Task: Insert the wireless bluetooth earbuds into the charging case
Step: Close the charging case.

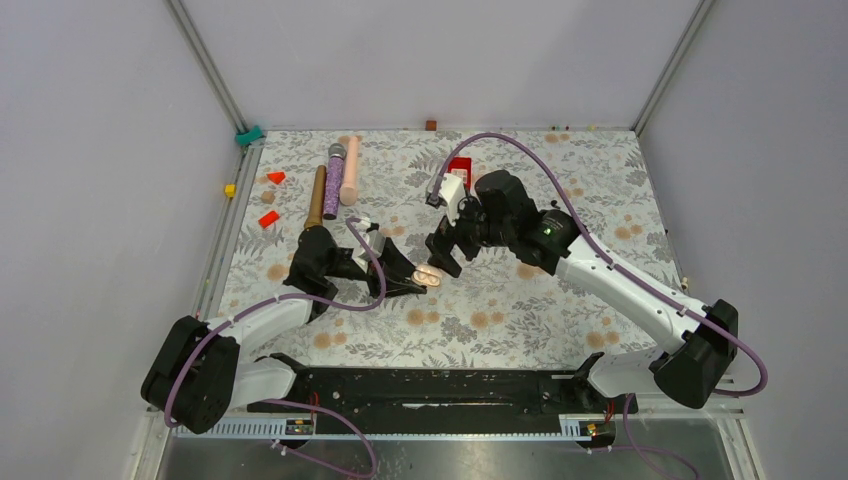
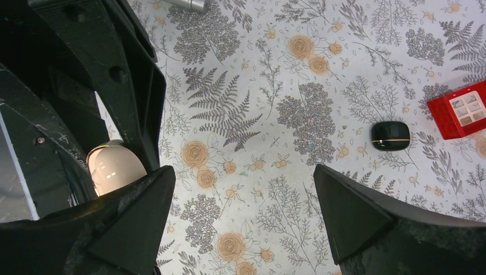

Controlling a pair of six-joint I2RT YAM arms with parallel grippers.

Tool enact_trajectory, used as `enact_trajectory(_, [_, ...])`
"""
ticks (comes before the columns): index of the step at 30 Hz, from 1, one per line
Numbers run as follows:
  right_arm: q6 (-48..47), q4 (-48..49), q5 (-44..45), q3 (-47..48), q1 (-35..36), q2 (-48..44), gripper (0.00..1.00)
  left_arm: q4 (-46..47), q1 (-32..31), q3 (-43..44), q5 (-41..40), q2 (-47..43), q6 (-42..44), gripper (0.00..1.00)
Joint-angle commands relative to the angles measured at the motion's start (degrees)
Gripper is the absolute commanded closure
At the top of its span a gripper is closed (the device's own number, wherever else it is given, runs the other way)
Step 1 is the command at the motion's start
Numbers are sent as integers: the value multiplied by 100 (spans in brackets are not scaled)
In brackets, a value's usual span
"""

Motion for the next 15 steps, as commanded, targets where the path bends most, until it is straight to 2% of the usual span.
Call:
enact_trajectory(1, [-162, -36, -256, 89, -23, -184, 1, 273, -25, 59, 90, -59, 95, 100])
enact_trajectory(15, [-272, -31, -341, 41, -24, -388, 1, 275, -31, 44, 77, -24, 122, 100])
